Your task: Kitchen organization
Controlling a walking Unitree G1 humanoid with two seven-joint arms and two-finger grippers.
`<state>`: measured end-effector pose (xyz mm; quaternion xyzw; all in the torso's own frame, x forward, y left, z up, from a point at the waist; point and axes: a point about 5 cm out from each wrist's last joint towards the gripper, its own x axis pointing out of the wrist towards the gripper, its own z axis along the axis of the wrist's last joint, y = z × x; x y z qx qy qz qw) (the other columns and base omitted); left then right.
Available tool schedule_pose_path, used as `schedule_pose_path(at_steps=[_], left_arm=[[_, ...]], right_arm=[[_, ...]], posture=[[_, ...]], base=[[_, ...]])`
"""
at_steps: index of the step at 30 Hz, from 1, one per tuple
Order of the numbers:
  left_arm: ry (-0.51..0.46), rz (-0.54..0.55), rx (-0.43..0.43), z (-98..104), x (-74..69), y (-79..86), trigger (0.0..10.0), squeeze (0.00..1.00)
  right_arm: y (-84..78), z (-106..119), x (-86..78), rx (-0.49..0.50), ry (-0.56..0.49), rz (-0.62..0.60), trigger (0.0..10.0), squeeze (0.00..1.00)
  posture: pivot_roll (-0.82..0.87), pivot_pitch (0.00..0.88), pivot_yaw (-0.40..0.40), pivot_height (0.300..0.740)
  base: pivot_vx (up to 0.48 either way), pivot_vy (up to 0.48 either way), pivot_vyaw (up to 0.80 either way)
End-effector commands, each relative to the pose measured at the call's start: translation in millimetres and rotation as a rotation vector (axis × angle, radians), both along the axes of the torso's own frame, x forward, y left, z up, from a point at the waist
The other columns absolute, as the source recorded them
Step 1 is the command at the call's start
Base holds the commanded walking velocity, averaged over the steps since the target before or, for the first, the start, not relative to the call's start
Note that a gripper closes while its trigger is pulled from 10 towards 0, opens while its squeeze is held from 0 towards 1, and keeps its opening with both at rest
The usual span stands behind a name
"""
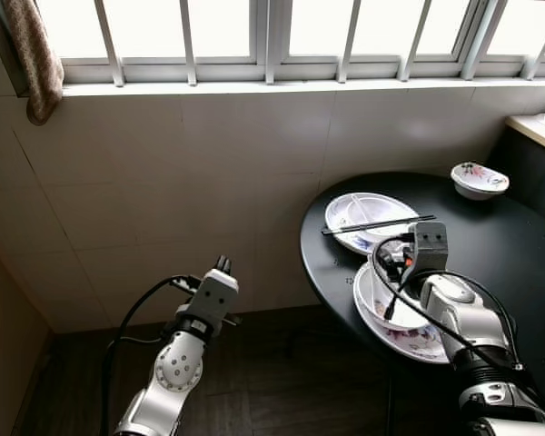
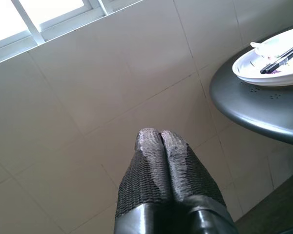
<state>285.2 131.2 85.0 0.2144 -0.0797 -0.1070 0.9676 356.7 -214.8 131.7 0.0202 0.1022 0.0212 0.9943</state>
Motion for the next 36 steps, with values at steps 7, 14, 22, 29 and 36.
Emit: schedule_pose_path(at_steps=[7, 14, 22, 29, 36], left_arm=[[0.005, -0.011, 0.003, -1.4, 1.2, -2.2, 10.0, 0.0], [0.007, -0.012, 0.002, -2.0, 1.3, -2.5, 10.0, 0.0], [0.013, -0.013, 0.002, -4.0, 1.2, -3.2, 10.0, 0.0], [0.015, -0.019, 0.003, -4.9, 2.4, -5.2, 10.0, 0.0], [0.016, -0.012, 0.007, -5.8, 3.7, -3.7, 10.0, 0.0]], right_arm=[[18.3, 7.5, -6.7, 0.048, -0.083, 0.081, 10.0, 1.0], [20.2, -12.6, -16.1, 0.011, 0.026, 0.073, 10.0, 1.0], [13.0, -19.5, -21.5, -0.052, 0.098, 0.02, 10.0, 0.0], [16.1, -27.9, -21.5, -0.016, 0.182, 0.058, 10.0, 0.0], [7.0, -33.7, -19.1, -0.013, 0.239, 0.018, 10.0, 0.0]], posture=[[-0.09, 0.0, -0.034, 0.74], [-0.09, 0.0, -0.036, 0.74], [-0.09, 0.0, -0.036, 0.74], [-0.09, 0.0, -0.038, 0.74], [-0.09, 0.0, -0.043, 0.74]], base=[[0.0, 0.0, 0.0], [0.0, 0.0, 0.0], [0.0, 0.0, 0.0], [0.0, 0.0, 0.0], [0.0, 0.0, 0.0]])
